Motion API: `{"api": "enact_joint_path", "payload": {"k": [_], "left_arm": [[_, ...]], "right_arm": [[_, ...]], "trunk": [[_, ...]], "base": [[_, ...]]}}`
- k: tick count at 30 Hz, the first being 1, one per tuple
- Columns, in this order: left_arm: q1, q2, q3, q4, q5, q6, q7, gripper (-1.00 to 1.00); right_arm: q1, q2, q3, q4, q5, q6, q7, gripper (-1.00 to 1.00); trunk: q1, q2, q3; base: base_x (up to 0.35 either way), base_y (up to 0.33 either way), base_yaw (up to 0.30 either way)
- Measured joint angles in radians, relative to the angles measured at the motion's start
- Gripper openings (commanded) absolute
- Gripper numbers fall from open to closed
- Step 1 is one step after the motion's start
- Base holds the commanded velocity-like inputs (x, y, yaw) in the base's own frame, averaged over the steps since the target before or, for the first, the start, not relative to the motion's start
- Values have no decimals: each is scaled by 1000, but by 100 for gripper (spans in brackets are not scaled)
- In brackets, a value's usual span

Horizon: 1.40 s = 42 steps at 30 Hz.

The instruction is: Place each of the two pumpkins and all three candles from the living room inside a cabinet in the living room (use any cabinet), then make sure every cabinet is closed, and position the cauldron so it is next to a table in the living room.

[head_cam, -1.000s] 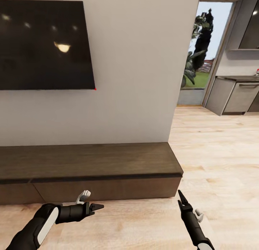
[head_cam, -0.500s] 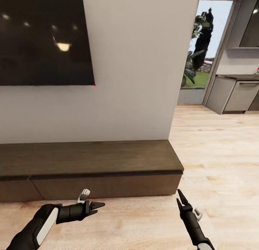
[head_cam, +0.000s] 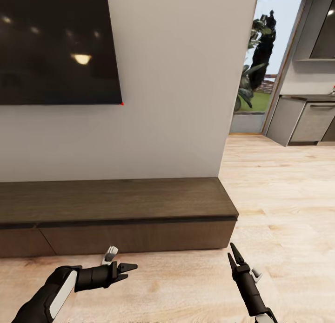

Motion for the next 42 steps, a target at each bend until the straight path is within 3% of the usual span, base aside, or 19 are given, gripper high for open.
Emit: {"api": "enact_joint_path", "payload": {"k": [12,19,36,42], "left_arm": [[1,-1,0,2,2,0,-5,100],[0,1,-1,13,-6,-2,-91,100],[1,1,-1,15,-1,-2,-108,100],[1,5,-1,15,-8,-4,-172,100]], "right_arm": [[0,0,0,1,0,0,7,100],[0,0,0,1,0,0,9,100],[0,0,2,2,0,0,9,100],[0,1,2,2,0,0,9,100]], "trunk": [[46,-84,-38],[73,-133,-60],[138,-252,-113],[146,-266,-119]], "base": [[0,0,0],[0,0,0],[0,0,0],[0,0,0]]}}
